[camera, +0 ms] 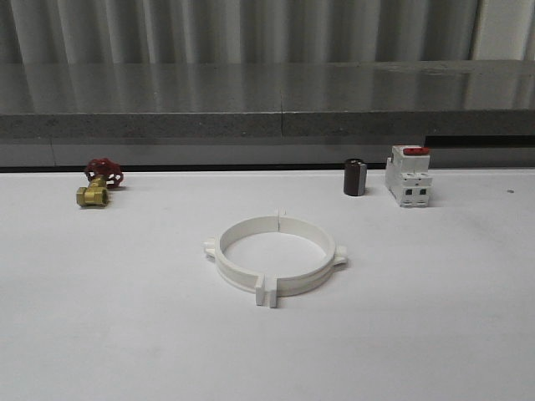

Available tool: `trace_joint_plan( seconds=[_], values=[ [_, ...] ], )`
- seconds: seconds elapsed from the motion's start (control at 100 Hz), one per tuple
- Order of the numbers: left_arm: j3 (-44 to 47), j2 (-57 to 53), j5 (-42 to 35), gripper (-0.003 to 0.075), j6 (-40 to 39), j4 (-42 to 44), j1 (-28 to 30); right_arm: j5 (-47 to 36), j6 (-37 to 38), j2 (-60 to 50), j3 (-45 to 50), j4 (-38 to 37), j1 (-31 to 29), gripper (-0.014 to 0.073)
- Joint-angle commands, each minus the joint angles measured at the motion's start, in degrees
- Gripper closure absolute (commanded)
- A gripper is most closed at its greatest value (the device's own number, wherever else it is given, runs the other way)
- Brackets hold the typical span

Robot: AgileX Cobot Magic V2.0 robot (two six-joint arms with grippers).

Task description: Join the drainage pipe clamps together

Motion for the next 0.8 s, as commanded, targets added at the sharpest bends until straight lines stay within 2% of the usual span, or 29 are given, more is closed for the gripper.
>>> trace_joint_plan(
  seconds=[0.0,0.18,0.28,0.33,0.79],
  values=[
    [-1.45,0.54,-3.89,0.0740,-0.11,-0.53,0.17,-9.83,-1.60,-1.30,1.51,-0.69,-1.10,0.0660],
    [-1.45,0.54,-3.89,0.0740,-0.11,-0.53,0.17,-13.37,-6.92,-3.85,7.14,4.61,-3.27,0.0660],
    [-1.45,0.54,-3.89,0.0740,-0.11,-0.53,0.17,-20.22,-7.36,-5.48,10.90,6.75,-3.27,0.0660],
    [-1.45,0.54,-3.89,0.0740,-0.11,-0.53,0.17,-17.89,-7.41,-6.78,10.66,6.94,-3.27,0.0660],
    [-1.45,0.64,-3.89,0.0740,-0.11,-0.61,0.17,-18.13,-7.40,-7.03,10.61,6.99,-3.08,0.0660]
  ],
)
